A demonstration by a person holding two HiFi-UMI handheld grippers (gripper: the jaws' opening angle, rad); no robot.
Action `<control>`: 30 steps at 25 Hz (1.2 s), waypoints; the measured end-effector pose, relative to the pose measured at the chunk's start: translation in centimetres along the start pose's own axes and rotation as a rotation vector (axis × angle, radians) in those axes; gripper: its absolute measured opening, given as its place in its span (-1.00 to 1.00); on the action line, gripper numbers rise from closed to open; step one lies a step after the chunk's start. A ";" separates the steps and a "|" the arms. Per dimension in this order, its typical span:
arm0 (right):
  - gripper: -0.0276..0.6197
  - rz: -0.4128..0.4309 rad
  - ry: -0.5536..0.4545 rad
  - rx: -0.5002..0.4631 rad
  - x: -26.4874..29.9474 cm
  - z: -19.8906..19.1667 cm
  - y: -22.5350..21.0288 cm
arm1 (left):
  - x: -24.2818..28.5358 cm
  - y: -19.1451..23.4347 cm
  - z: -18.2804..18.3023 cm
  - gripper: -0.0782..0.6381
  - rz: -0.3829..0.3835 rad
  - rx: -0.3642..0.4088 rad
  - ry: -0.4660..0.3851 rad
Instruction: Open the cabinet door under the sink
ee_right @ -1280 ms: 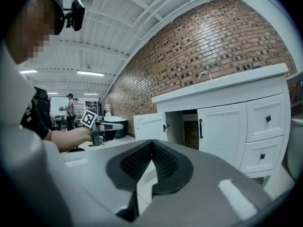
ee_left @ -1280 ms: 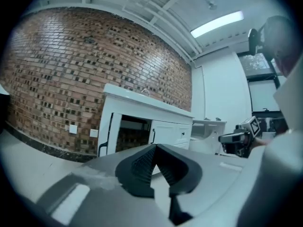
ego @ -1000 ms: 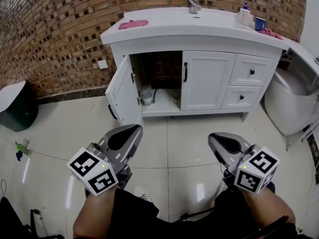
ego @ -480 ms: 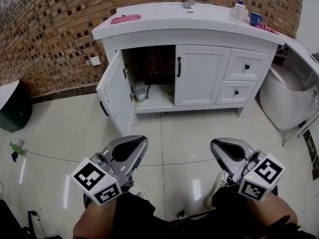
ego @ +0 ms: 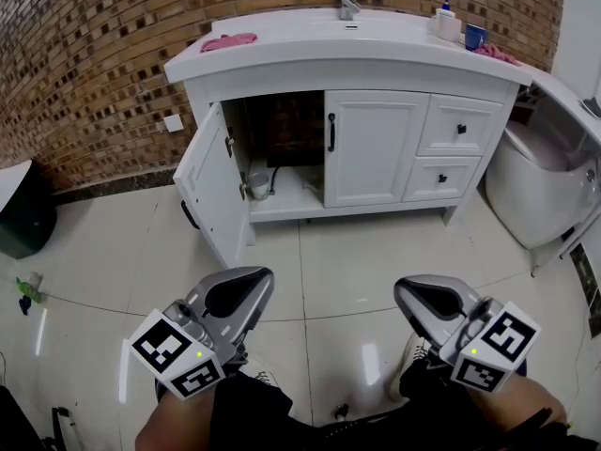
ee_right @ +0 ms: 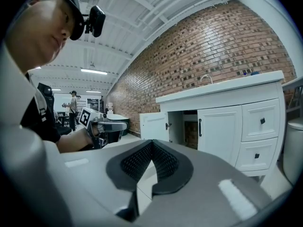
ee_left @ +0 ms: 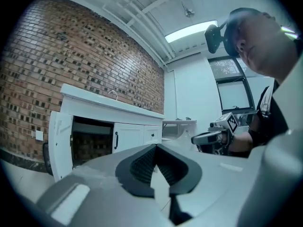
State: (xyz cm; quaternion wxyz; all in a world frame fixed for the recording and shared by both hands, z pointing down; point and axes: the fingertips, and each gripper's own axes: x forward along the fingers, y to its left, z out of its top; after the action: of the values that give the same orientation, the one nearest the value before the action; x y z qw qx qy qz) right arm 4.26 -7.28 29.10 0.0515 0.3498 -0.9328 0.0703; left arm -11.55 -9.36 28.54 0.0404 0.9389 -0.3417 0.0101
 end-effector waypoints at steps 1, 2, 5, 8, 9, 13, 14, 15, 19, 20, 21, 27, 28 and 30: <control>-0.89 0.000 0.001 -0.001 0.0 0.0 0.0 | 0.0 0.1 0.0 -0.76 0.002 -0.002 -0.002; -0.89 0.000 0.003 -0.003 0.0 0.0 -0.1 | -0.1 0.1 0.1 -0.76 0.003 -0.003 -0.004; -0.89 -0.004 0.002 -0.003 0.0 0.1 -0.2 | -0.1 0.2 0.0 -0.76 0.006 -0.003 -0.003; -0.89 -0.006 -0.001 -0.008 0.1 0.2 -0.2 | -0.1 0.3 0.0 -0.76 0.007 -0.001 -0.003; -0.89 -0.005 0.001 -0.010 0.1 0.2 -0.2 | -0.1 0.3 0.0 -0.76 0.008 -0.001 -0.004; -0.89 -0.004 0.005 -0.011 0.0 0.1 -0.2 | -0.1 0.2 0.0 -0.76 0.012 -0.002 -0.006; -0.89 -0.004 0.006 -0.011 0.0 0.1 -0.2 | -0.2 0.3 0.0 -0.76 0.013 -0.002 -0.008; -0.89 -0.004 0.007 -0.012 0.0 0.1 -0.2 | -0.2 0.3 0.1 -0.76 0.015 -0.002 -0.009; -0.89 -0.003 0.013 -0.014 0.1 0.0 0.0 | -0.2 0.3 0.0 -0.76 0.013 -0.002 -0.007; -0.89 -0.002 0.015 -0.015 0.1 0.0 0.0 | -0.2 0.3 0.0 -0.76 0.013 -0.002 -0.006; -0.89 0.000 0.017 -0.017 0.2 0.0 0.1 | -0.2 0.3 0.0 -0.76 0.012 -0.002 -0.007; -0.89 0.006 0.035 -0.052 0.3 -0.1 0.6 | -0.3 0.3 0.1 -0.76 0.013 -0.004 -0.009; -0.89 0.004 0.036 -0.054 0.3 -0.1 0.5 | -0.3 0.3 0.1 -0.76 0.012 -0.004 -0.010; -0.89 0.002 0.037 -0.056 0.3 -0.2 0.5 | -0.3 0.3 0.1 -0.76 0.012 -0.004 -0.012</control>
State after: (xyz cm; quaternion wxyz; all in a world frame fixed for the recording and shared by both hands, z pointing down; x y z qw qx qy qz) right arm 3.74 -7.05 29.23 0.0784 0.3458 -0.9337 0.0505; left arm -11.95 -9.45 28.46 0.0401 0.9367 -0.3477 0.0043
